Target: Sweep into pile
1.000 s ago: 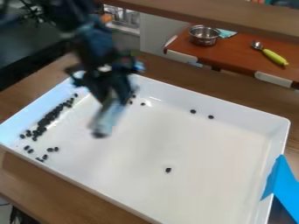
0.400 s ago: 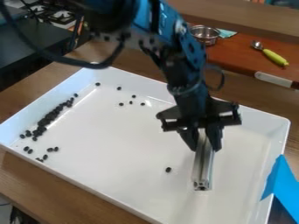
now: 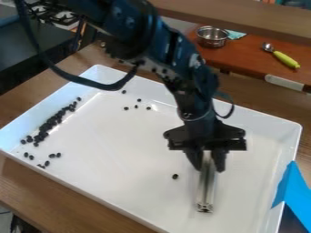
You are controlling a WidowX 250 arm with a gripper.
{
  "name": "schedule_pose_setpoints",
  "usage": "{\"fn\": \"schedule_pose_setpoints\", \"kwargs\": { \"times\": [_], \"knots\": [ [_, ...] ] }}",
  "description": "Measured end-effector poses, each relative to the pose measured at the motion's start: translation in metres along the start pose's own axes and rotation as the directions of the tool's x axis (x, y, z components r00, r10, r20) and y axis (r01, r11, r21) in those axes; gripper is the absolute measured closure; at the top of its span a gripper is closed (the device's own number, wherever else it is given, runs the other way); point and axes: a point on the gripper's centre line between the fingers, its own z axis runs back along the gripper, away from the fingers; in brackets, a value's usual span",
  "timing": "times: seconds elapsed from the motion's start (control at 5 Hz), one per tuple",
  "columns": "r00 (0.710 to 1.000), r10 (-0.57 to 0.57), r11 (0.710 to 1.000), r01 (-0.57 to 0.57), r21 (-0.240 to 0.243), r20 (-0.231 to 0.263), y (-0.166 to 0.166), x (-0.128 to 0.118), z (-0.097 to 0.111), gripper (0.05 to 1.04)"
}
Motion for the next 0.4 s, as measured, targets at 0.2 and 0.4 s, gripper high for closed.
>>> {"fn": "schedule_pose_setpoints", "kwargs": {
  "times": [0.2,0.4],
  "knots": [
    [1.000,0.002,1.000,-0.002,0.028,0.006,0.029,0.000,0.002,0.709],
    [1.000,0.025,0.999,-0.024,0.047,-0.017,0.071,0.002,0.016,0.709]
  ]
}}
